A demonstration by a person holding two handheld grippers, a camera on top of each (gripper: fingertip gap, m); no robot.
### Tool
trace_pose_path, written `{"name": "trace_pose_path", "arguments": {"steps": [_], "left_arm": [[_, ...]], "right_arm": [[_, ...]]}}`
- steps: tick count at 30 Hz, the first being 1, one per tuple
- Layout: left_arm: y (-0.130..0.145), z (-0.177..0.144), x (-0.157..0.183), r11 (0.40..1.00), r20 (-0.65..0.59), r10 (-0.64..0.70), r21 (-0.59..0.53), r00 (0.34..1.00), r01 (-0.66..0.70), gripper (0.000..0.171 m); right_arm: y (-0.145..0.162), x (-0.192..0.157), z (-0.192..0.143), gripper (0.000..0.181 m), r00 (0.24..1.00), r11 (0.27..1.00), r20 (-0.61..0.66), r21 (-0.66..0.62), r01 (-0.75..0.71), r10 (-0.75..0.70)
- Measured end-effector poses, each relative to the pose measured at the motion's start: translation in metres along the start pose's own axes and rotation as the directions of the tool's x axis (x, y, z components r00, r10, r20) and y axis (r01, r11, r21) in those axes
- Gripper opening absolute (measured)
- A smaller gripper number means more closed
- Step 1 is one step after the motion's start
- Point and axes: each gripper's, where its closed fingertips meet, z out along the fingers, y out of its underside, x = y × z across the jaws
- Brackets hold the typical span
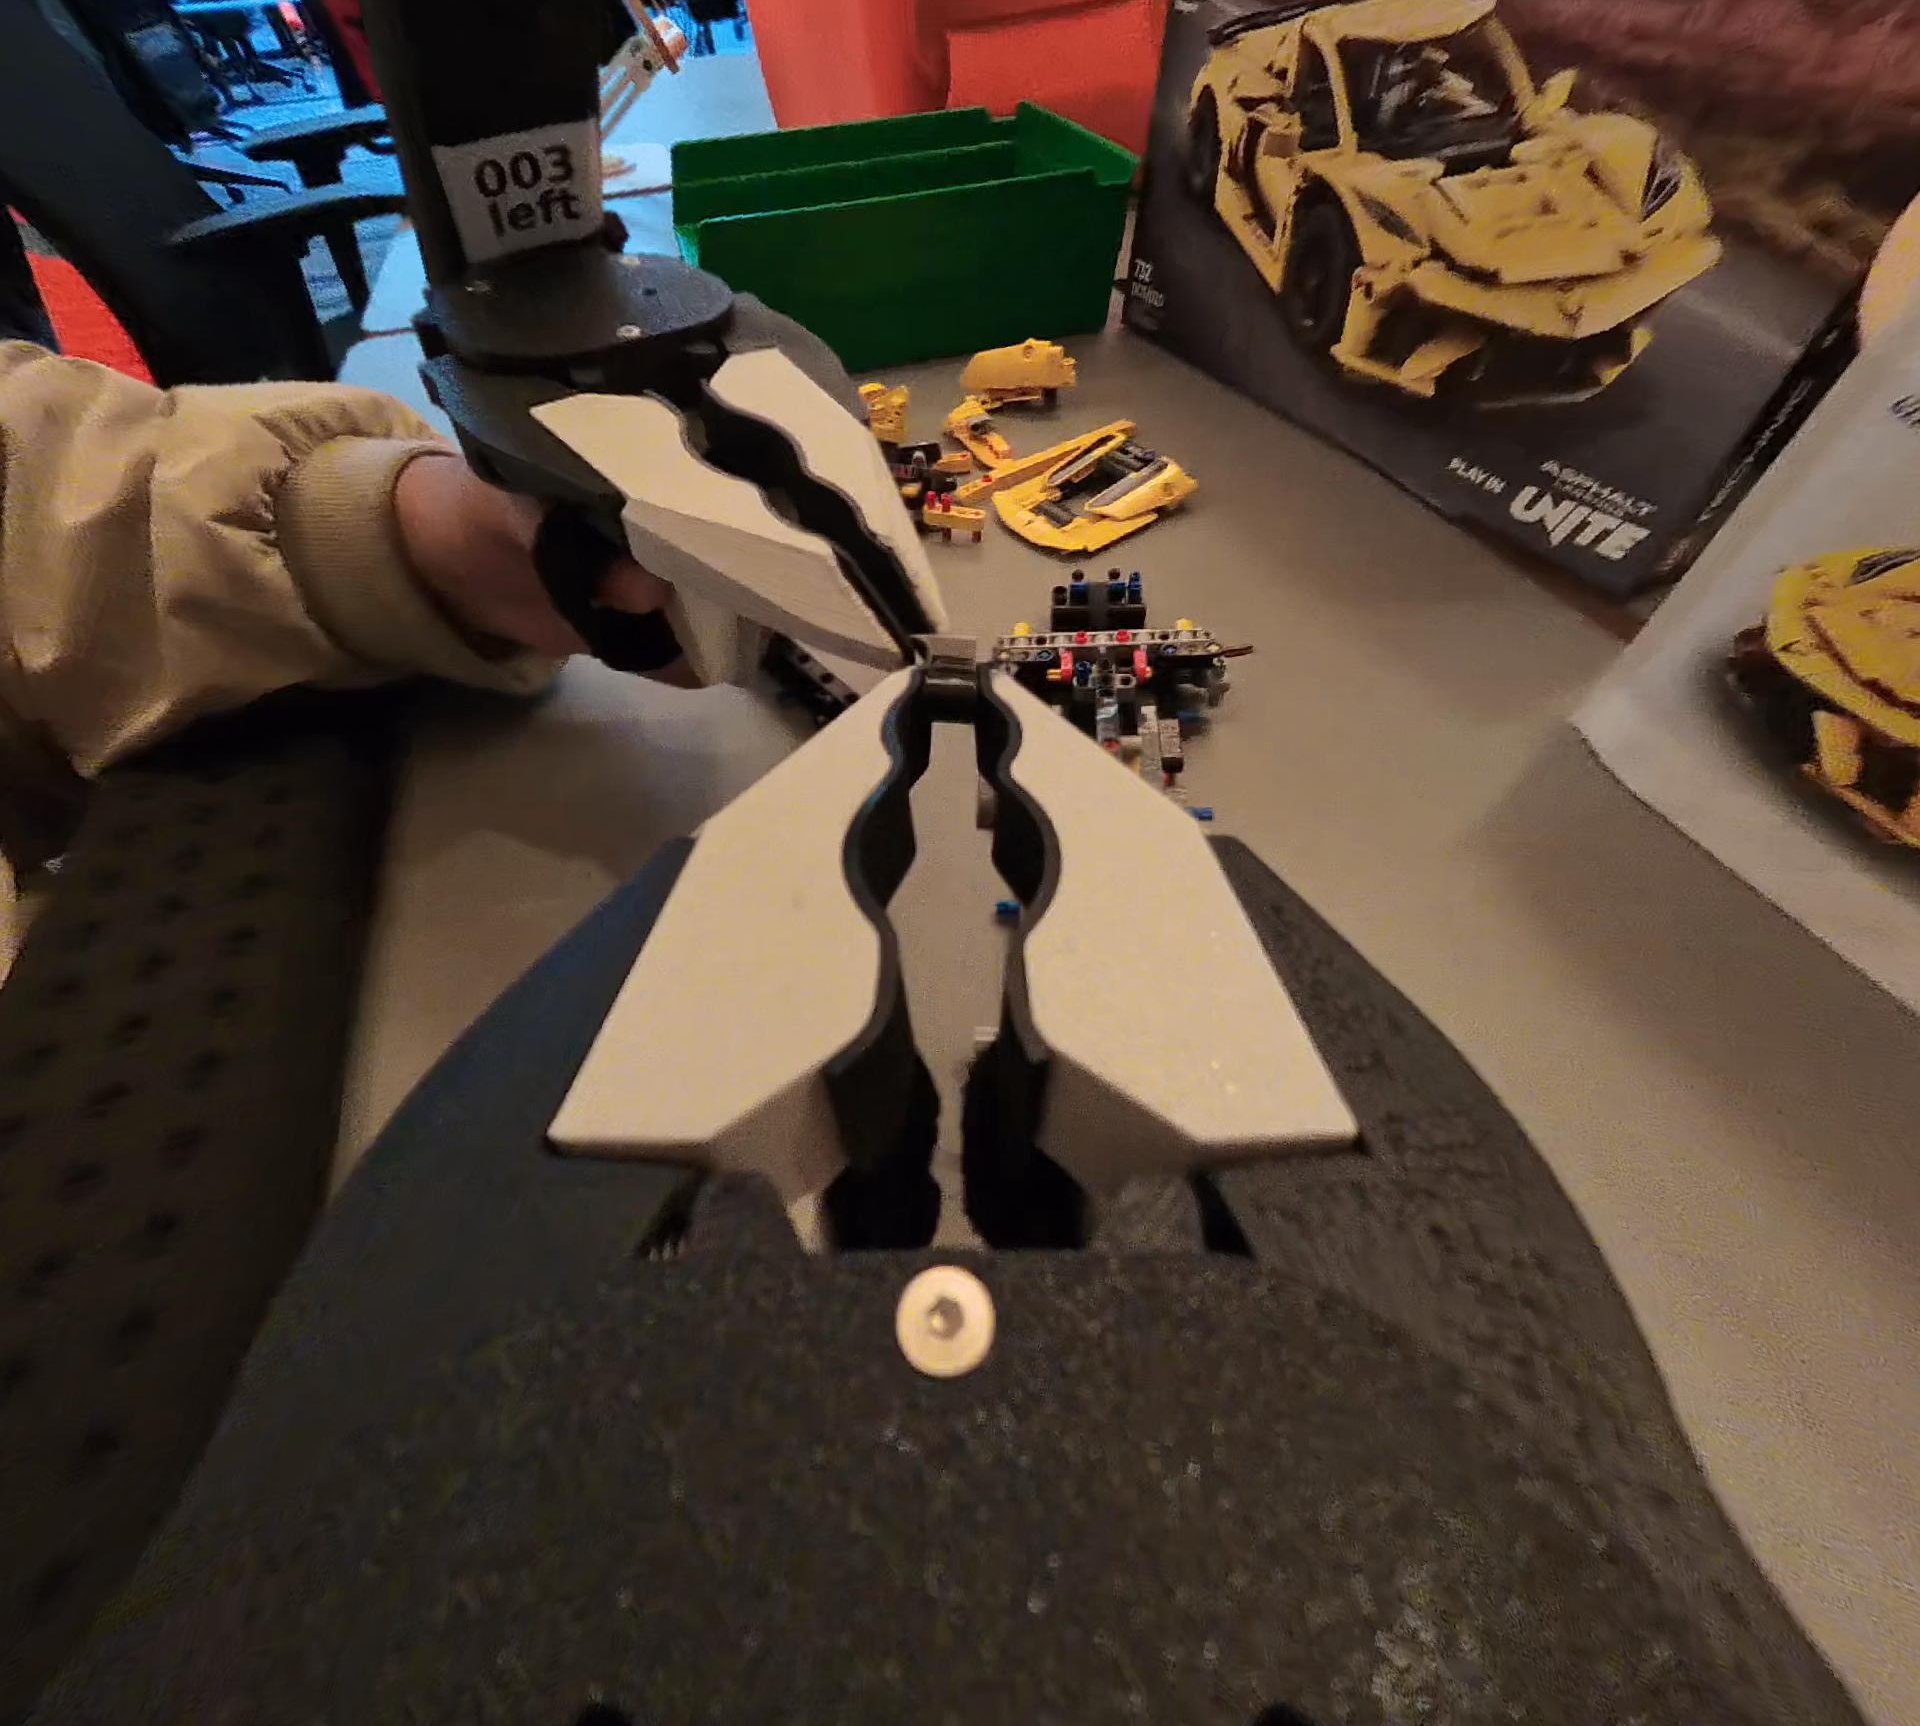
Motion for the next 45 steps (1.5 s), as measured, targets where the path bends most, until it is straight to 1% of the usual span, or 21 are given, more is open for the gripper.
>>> {"name": "trace_pose_path", "arguments": {"steps": [2, 4, 6, 8, 9, 11, 12, 13, 15, 17, 19, 23, 28, 30, 32, 33, 35, 37, 38, 39, 45], "left_arm": [[0.001, -0.002, -0.004, 1.000, -0.002, -0.013, -0.017, 1.000, 0.013, 0.007], [-0.002, -0.014, -0.027, 1.000, 0.090, 0.009, -0.030, 0.996, -0.006, 0.007], [-0.015, -0.044, -0.064, 0.999, 0.215, 0.034, -0.025, 0.976, -0.030, 0.007], [-0.022, -0.091, -0.105, 0.997, 0.364, 0.044, -0.071, 0.930, -0.019, 0.007], [-0.017, -0.118, -0.123, 0.991, 0.437, 0.057, -0.133, 0.898, 0.002, 0.007], [0.009, -0.179, -0.160, 0.946, 0.609, 0.115, -0.307, 0.785, 0.100, 0.007], [0.026, -0.208, -0.172, 0.907, 0.669, 0.154, -0.388, 0.727, 0.165, 0.007], [0.044, -0.232, -0.176, 0.859, 0.696, 0.172, -0.453, 0.697, 0.240, 0.007], [0.071, -0.264, -0.180, 0.789, 0.738, 0.183, -0.504, 0.650, 0.350, 0.007], [0.088, -0.275, -0.181, 0.750, 0.743, 0.193, -0.533, 0.641, 0.391, 0.007], [0.098, -0.273, -0.185, 0.752, 0.753, 0.158, -0.511, 0.639, 0.417, 0.007], [0.100, -0.251, -0.194, 0.799, 0.754, 0.092, -0.446, 0.650, 0.403, 0.007], [0.118, -0.244, -0.205, 0.757, 0.762, 0.175, -0.509, 0.623, 0.410, 0.009], [0.111, -0.241, -0.197, 0.770, 0.764, 0.154, -0.490, 0.627, 0.409, 0.016], [0.092, -0.235, -0.182, 0.805, 0.752, 0.135, -0.463, 0.645, 0.372, 0.021], [0.080, -0.228, -0.170, 0.831, 0.724, 0.131, -0.453, 0.677, 0.323, 0.023], [0.061, -0.201, -0.131, 0.875, 0.575, 0.114, -0.444, 0.810, 0.191, 0.024], [0.064, -0.177, -0.081, 0.873, 0.340, 0.055, -0.473, 0.939, 0.119, 0.026], [0.072, -0.170, -0.063, 0.862, 0.247, 0.028, -0.497, 0.969, 0.102, 0.028], [0.081, -0.166, -0.055, 0.849, 0.197, 0.014, -0.521, 0.980, 0.093, 0.030], [0.133, -0.153, -0.045, 0.786, 0.100, -0.114, -0.600, 0.988, 0.152, 0.033]], "right_arm": [[0.000, 0.001, 0.003, 0.007, 1.000, 1.000, -0.021, 0.009, 0.011, -0.011], [0.002, 0.000, 0.006, 0.011, 0.994, 0.996, -0.061, -0.001, 0.094, -0.094], [-0.003, 0.010, 0.003, 0.023, 0.978, 0.991, -0.167, 0.036, 0.131, -0.123], [-0.004, 0.023, -0.004, 0.017, 0.954, 0.985, -0.263, 0.048, 0.164, -0.146], [-0.002, 0.027, -0.006, 0.017, 0.945, 0.983, -0.283, 0.033, 0.178, -0.162], [0.001, 0.037, -0.010, 0.016, 0.933, 0.985, -0.323, 0.016, 0.170, -0.156], [-0.001, 0.038, -0.011, 0.015, 0.937, 0.987, -0.323, 0.032, 0.155, -0.137], [-0.002, 0.040, -0.013, 0.014, 0.941, 0.991, -0.322, 0.048, 0.128, -0.107], [-0.003, 0.045, -0.016, 0.013, 0.945, 0.996, -0.323, 0.066, 0.067, -0.042], [-0.005, 0.045, -0.017, 0.013, 0.952, 0.995, -0.306, 0.091, 0.039, -0.010], [-0.005, 0.046, -0.017, 0.013, 0.952, 0.995, -0.306, 0.096, 0.031, 0.000], [0.005, 0.047, -0.013, 0.012, 0.950, 0.998, -0.312, 0.050, 0.035, -0.017], [0.011, 0.050, -0.011, 0.011, 0.952, 0.999, -0.307, 0.048, 0.011, 0.004], [0.013, 0.053, -0.012, 0.012, 0.954, 0.999, -0.299, 0.046, -0.016, 0.029], [0.013, 0.055, -0.014, 0.013, 0.954, 0.997, -0.293, 0.059, -0.042, 0.058], [0.012, 0.055, -0.014, 0.013, 0.956, 0.996, -0.284, 0.069, -0.058, 0.075], [0.010, 0.054, -0.014, 0.013, 0.960, 0.992, -0.258, 0.089, -0.090, 0.110], [0.010, 0.052, -0.013, 0.013, 0.963, 0.989, -0.236, 0.095, -0.112, 0.131], [0.011, 0.051, -0.013, 0.013, 0.964, 0.989, -0.230, 0.093, -0.116, 0.135], [0.012, 0.050, -0.012, 0.012, 0.965, 0.989, -0.225, 0.087, -0.119, 0.136], [0.018, 0.042, -0.004, 0.013, 0.973, 0.993, -0.201, 0.048, -0.108, 0.115]]}}
